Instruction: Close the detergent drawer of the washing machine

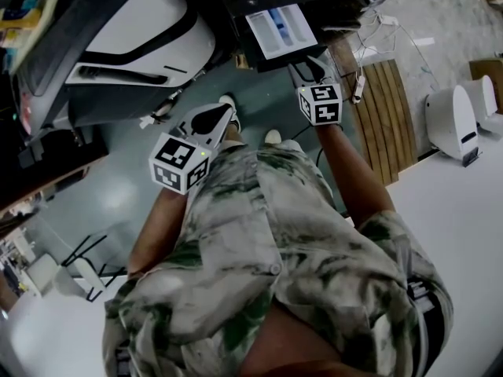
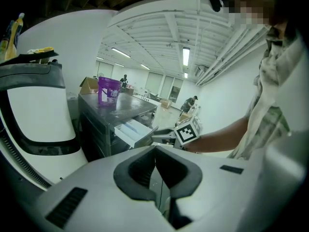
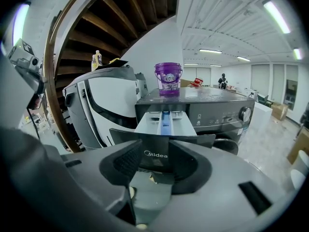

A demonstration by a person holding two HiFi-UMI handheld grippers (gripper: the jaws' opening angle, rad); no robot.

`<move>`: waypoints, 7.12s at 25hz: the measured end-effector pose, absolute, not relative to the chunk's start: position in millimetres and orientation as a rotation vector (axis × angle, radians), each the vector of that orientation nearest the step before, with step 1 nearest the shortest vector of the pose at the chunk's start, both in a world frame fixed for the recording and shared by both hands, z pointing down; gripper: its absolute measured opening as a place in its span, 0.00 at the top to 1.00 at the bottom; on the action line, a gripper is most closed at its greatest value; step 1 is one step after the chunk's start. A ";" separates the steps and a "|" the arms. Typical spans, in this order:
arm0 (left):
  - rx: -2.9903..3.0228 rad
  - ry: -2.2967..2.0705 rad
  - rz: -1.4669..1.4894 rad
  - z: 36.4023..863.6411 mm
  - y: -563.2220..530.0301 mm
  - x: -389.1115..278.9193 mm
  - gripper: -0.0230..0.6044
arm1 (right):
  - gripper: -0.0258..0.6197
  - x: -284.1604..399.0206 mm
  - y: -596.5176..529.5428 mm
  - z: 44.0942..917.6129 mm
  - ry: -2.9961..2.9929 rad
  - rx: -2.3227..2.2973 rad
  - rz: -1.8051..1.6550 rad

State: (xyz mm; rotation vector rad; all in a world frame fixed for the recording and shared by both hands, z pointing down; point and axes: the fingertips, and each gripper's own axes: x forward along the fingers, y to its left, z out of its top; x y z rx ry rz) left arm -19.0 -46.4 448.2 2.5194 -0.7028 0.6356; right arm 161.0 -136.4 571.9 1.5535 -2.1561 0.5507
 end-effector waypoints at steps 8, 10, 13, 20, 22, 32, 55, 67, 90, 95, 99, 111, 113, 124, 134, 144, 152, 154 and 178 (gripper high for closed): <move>2.503 -0.712 0.640 448.9 -54.1 -26.9 0.92 | 0.67 160.5 -143.4 573.9 -2.121 1.587 0.549; 2.500 -0.716 0.639 449.6 -55.5 -28.2 0.92 | 0.67 160.3 -143.5 574.4 -2.112 1.595 0.543; 2.500 -0.714 0.641 451.0 -57.0 -29.0 0.92 | 0.67 159.8 -144.0 576.0 -2.102 1.603 0.537; 2.496 -0.705 0.638 453.3 -61.6 -29.7 0.92 | 0.67 158.4 -146.3 576.5 -2.099 1.609 0.544; 2.498 -0.705 0.636 453.7 -63.2 -28.6 0.92 | 0.67 158.8 -147.5 576.5 -2.100 1.612 0.543; 2.500 -0.709 0.629 454.3 -67.8 -29.4 0.92 | 0.67 157.6 -153.9 576.9 -2.103 1.620 0.563; 2.488 -0.714 0.631 457.9 -78.3 -34.5 0.92 | 0.69 156.6 -166.1 576.9 -2.106 1.619 0.549; 2.487 -0.714 0.640 457.7 -83.5 -36.5 0.92 | 0.69 154.9 -182.6 575.6 -2.110 1.616 0.549; 2.454 -0.747 0.633 465.0 -101.5 -51.5 0.92 | 0.69 148.3 -209.6 577.0 -2.117 1.619 0.551; 2.449 -0.749 0.633 466.5 -104.2 -53.2 0.93 | 0.69 146.7 -215.5 577.5 -2.116 1.616 0.554; 2.450 -0.747 0.632 465.4 -106.6 -50.8 0.92 | 0.69 146.6 -219.4 576.9 -2.119 1.612 0.553; 2.443 -0.748 0.637 467.4 -116.9 -45.8 0.92 | 0.69 145.5 -232.5 577.7 -2.131 1.601 0.548; 2.443 -0.750 0.636 466.0 -119.2 -45.5 0.92 | 0.69 145.2 -234.5 577.1 -2.132 1.598 0.546; 2.442 -0.760 0.635 463.2 -130.0 -44.5 0.92 | 0.69 144.5 -243.2 577.6 -2.135 1.579 0.540; 2.440 -0.756 0.638 464.3 -135.6 -45.9 0.92 | 0.70 143.1 -250.0 577.8 -2.130 1.580 0.538; 2.430 -0.765 0.629 465.3 -142.2 -53.2 0.92 | 0.69 140.1 -260.1 577.8 -2.126 1.582 0.539; 2.429 -0.767 0.629 466.7 -147.1 -57.4 0.92 | 0.70 138.2 -267.3 578.4 -2.125 1.581 0.539; 2.427 -0.766 0.628 467.1 -148.5 -58.2 0.92 | 0.70 137.6 -269.9 578.2 -2.125 1.579 0.537; 2.418 -0.763 0.638 468.8 -166.5 -60.6 0.92 | 0.70 134.5 -292.3 579.5 -2.121 1.572 0.535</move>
